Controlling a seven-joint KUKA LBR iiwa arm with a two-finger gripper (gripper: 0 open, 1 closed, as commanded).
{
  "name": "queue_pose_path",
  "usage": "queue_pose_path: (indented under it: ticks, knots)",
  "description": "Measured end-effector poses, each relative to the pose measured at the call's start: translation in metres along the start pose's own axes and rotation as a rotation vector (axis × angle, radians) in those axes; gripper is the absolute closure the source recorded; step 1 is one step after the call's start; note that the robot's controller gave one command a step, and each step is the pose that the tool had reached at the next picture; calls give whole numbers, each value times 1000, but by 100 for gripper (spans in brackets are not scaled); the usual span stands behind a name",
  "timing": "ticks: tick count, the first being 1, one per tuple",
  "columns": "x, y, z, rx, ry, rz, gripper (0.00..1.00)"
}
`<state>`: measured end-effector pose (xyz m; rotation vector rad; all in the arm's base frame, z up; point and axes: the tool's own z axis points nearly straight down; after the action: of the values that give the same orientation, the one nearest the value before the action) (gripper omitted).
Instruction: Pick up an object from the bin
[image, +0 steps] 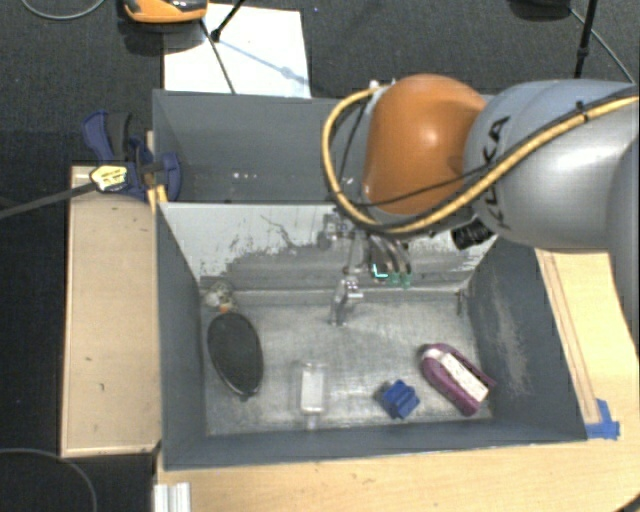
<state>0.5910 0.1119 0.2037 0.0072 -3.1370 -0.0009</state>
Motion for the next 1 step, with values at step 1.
queue_pose_path:
  ticks: [1]
  knots:
    - [61,-49,93,3,5,28,0]
